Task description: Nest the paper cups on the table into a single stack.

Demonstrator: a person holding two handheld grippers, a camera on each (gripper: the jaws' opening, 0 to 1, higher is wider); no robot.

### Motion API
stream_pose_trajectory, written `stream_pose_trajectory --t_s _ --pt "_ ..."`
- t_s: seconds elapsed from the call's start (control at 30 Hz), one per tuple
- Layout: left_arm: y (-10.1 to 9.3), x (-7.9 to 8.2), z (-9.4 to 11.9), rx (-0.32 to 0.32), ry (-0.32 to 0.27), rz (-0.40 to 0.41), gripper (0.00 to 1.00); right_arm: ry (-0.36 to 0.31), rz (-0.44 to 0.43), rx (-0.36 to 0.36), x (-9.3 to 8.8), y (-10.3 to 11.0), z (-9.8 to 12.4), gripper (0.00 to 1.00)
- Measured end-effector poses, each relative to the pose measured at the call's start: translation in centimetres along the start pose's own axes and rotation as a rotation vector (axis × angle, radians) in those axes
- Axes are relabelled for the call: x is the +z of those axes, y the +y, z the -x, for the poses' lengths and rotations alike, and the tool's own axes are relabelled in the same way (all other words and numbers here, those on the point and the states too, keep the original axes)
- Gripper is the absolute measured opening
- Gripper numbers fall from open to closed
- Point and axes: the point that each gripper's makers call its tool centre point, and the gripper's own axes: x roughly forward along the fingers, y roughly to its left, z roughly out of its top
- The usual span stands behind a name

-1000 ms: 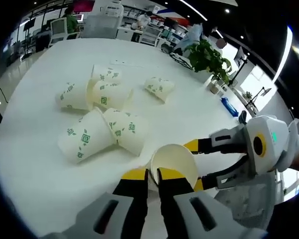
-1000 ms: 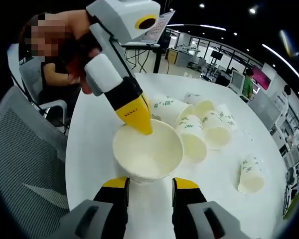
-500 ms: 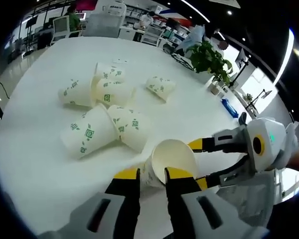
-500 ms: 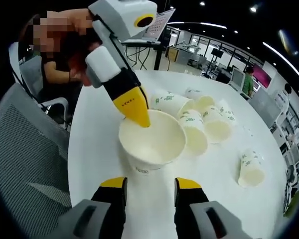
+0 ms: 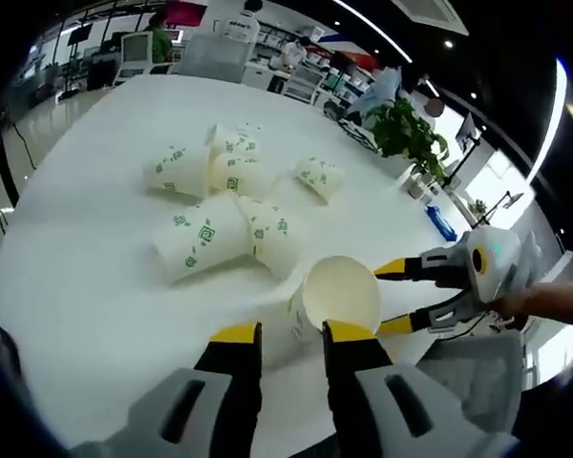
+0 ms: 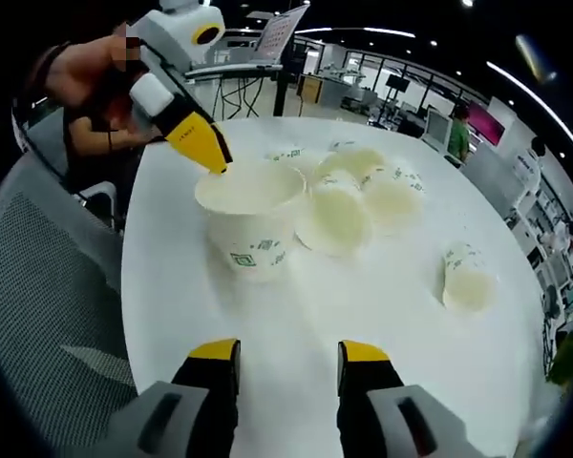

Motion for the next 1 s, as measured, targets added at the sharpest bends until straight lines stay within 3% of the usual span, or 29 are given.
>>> stream_pose_trajectory --t_s 0.17,0.6,0.73,1.0 --pt "-0.4 0.8 0.6 -0.03 -0.05 -0.016 0.28 0.017 -0.021 -0.017 -1.2 -0.7 0.9 0.4" --pt "-2.0 1.1 1.1 -0.088 -0.069 -0.036 0.33 0.019 -0.077 -0.066 -2.4 -2.8 1.7 0.39" --pt "-1.8 0.4 1.7 -0.088 -0.069 -0.033 0.33 0.033 -0.081 -0.115 -2.4 -5.0 1.7 0.39" --pt "-1.8 -2.9 3.3 -0.057 -0.014 -0.077 0.35 0.039 -0.077 -0.173 -1.8 -8.5 1.4 0.39"
